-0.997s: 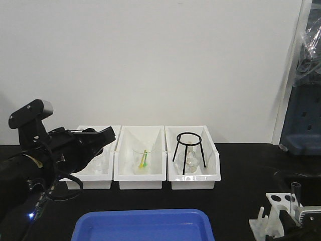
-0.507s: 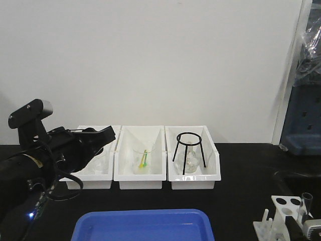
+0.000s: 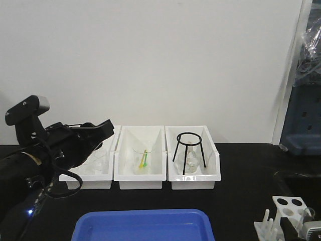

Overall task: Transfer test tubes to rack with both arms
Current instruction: 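Open the right gripper and pull the left arm back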

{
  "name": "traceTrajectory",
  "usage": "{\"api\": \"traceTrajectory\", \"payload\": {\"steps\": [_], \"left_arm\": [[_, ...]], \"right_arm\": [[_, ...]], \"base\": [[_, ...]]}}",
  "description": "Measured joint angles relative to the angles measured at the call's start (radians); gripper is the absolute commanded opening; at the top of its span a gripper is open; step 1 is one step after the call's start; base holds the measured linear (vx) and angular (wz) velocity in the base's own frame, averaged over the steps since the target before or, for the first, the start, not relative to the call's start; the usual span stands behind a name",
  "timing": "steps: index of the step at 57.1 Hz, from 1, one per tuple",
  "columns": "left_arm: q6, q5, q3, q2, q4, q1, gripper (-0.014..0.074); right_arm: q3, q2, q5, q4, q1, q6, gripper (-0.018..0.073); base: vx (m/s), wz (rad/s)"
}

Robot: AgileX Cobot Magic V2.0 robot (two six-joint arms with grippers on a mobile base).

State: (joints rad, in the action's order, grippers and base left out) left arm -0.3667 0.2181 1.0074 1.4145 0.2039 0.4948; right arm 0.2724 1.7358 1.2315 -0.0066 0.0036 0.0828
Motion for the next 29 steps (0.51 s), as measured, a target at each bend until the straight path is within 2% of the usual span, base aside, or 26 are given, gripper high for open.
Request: {"api": "traceTrajectory", "payload": {"steps": [5, 12, 20, 24, 29], "left_arm": [[0.0, 0.0, 0.0, 0.0, 0.0, 0.0, 0.0396], [0.0, 0.0, 0.0, 0.0, 0.0, 0.0, 0.0396], [0.0, 0.0, 0.0, 0.0, 0.0, 0.0, 0.0396], [0.0, 0.0, 0.0, 0.0, 0.0, 0.0, 0.0396], [0.0, 0.0, 0.0, 0.0, 0.0, 0.0, 0.0396]], "right_arm": [[-0.001, -0.008, -0.015, -0.002, 0.0, 0.0, 0.05], [-0.009, -0.048, -0.07, 0.007, 0.0, 0.002, 0.0501], [-0.011, -0.186, -0.127, 0.007, 0.0, 0.003, 0.0501], [0.006, -0.281, -0.206, 0.007, 0.0, 0.009, 0.0501], [0.057, -0.397, -0.375, 0.007, 0.0, 0.019, 0.0501]], "base": [[0.0, 0.0], [0.0, 0.0], [0.0, 0.0], [0.0, 0.0], [0.0, 0.0]]}}
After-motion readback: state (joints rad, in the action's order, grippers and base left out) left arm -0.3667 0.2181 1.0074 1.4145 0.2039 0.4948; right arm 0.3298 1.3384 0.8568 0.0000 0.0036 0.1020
